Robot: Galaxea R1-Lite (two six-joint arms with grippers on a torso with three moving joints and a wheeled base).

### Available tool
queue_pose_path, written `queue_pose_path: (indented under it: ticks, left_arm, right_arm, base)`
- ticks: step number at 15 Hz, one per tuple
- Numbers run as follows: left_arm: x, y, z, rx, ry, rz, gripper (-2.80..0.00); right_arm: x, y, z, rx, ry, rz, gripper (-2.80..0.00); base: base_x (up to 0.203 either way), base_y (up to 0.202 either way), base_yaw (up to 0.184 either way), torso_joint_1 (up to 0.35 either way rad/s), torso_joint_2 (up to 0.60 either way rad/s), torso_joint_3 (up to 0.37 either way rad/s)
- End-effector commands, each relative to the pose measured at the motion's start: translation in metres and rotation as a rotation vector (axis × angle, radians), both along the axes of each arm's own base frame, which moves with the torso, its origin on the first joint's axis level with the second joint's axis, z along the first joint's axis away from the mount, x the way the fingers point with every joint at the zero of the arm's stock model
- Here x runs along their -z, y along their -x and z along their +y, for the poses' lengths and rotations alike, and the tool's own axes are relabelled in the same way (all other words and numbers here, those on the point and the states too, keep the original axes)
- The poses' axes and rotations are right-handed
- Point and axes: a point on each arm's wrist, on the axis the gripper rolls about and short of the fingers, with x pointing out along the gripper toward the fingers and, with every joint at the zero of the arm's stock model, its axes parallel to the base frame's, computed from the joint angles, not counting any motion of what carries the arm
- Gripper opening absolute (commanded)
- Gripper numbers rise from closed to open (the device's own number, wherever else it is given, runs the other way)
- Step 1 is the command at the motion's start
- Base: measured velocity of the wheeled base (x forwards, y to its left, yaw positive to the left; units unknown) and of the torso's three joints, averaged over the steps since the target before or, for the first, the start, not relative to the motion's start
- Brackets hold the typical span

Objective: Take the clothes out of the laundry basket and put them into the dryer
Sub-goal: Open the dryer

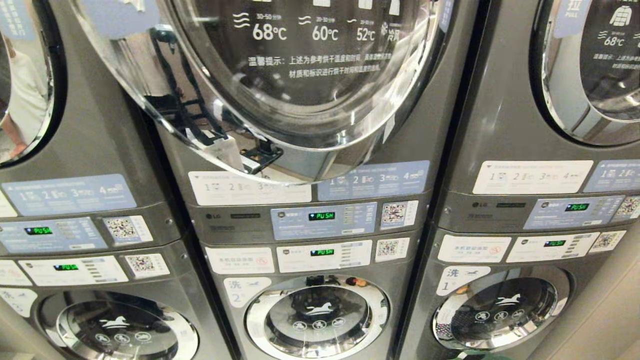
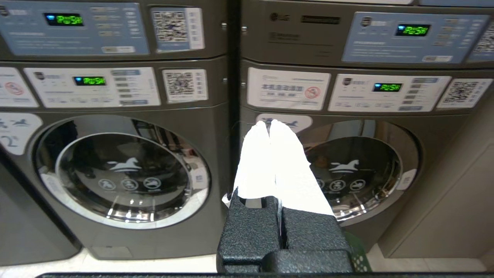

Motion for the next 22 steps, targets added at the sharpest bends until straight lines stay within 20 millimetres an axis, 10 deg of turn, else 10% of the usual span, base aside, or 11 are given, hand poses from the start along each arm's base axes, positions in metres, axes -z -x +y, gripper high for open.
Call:
queue_pose_path:
  ticks: [1,17,22]
  left_arm:
    - [0.008,-0.002,0.0,-0.001,0.003,0.028,-2.8]
    - [0.008,-0.002,0.0,-0.001,0.038,0.021,-2.8]
    - [-0.07,0.017,0.0,0.033,0.091,-0.198,-2.8]
  right_arm:
    - [0.002,0.0,0.0,-0.001,0.001,0.005,-2.8]
    - [0.001,0.0,0.0,0.0,-0.006,0.006,-2.8]
    - [0.001,0.0,0.0,0.011,-0.019,0.006,-2.8]
  base:
    - [0.0,-0.194,0.0,0.002,0.0,0.004]
    - [0.0,-0.155,0.001,0.003,0.0,0.002]
    - [0.0,0.0,0.0,0.0,0.0,0.0]
